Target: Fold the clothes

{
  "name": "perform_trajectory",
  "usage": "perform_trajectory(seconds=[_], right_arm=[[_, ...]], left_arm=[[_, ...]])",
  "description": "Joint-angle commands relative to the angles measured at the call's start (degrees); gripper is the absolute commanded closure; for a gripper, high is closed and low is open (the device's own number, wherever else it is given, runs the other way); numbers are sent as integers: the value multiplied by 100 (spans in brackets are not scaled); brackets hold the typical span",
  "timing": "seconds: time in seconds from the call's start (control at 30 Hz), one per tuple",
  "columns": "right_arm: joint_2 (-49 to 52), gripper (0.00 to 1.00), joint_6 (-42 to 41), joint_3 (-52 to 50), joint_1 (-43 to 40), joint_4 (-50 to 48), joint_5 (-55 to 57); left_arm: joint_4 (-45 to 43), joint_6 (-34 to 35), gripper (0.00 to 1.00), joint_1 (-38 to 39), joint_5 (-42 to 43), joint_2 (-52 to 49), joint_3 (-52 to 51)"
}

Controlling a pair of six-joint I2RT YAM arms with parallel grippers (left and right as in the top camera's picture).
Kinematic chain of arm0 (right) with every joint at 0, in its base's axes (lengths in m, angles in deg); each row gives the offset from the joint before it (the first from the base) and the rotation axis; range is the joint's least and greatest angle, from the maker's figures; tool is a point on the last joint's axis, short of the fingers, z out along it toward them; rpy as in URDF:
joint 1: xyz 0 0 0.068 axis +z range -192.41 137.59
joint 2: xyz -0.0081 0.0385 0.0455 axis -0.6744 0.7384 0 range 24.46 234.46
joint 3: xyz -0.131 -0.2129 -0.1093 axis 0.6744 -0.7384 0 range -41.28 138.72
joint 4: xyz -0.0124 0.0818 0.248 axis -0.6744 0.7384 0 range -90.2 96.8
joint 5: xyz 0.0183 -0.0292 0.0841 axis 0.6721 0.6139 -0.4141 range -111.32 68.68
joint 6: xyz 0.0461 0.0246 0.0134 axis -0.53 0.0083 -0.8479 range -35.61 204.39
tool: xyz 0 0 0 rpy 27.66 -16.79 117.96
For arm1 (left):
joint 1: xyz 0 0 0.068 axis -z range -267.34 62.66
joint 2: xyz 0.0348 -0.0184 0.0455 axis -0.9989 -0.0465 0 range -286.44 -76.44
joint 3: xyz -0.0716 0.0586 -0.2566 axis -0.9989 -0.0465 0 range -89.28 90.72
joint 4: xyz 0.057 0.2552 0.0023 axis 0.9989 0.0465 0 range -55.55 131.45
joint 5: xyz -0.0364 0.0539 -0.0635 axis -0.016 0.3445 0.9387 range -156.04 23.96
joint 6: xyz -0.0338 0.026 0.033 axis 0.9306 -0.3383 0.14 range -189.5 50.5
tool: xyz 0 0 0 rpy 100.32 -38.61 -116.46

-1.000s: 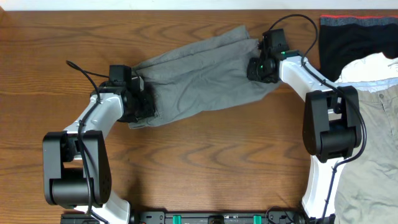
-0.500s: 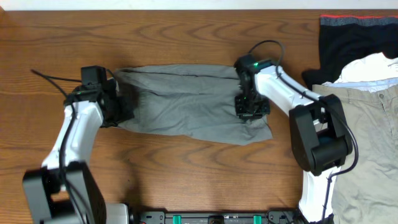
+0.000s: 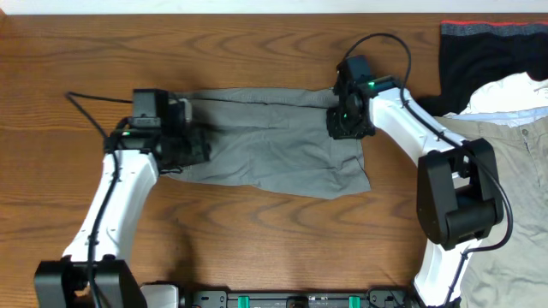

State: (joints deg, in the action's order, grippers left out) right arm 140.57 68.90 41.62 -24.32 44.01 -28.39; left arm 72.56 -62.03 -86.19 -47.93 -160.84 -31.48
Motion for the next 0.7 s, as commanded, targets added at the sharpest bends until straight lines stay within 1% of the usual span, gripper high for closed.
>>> perform_trajectory(seconds=[0.0,0.1,0.2,0.3,0.4,0.53,0.6,0.67], right_arm=[[168,81,85,-11,-15,-249,0],[337,87,-35,-13,-20,-763,273],[516,89,-37,-13,-31,-1574,363],[546,87,-96,-11,-70,-2583,345],[540,85,-101,59,-116,-3230,317],[527,86,-74,216,-243,-3412,315],[487,87,57,391,-372,-3270,111],[393,85,350,623,-511,-2828,-267]], left_arm=[[20,-15,48,181,87,-184,33],[22,-15,48,216,70,-232,33],[22,-15,48,214,70,-232,33],[52,-15,48,214,70,-232,33],[103,-13,48,214,70,-232,33],[155,-15,48,214,70,-232,33],[173,-15,48,214,70,-232,33],[170,-15,48,214,70,-232,33]])
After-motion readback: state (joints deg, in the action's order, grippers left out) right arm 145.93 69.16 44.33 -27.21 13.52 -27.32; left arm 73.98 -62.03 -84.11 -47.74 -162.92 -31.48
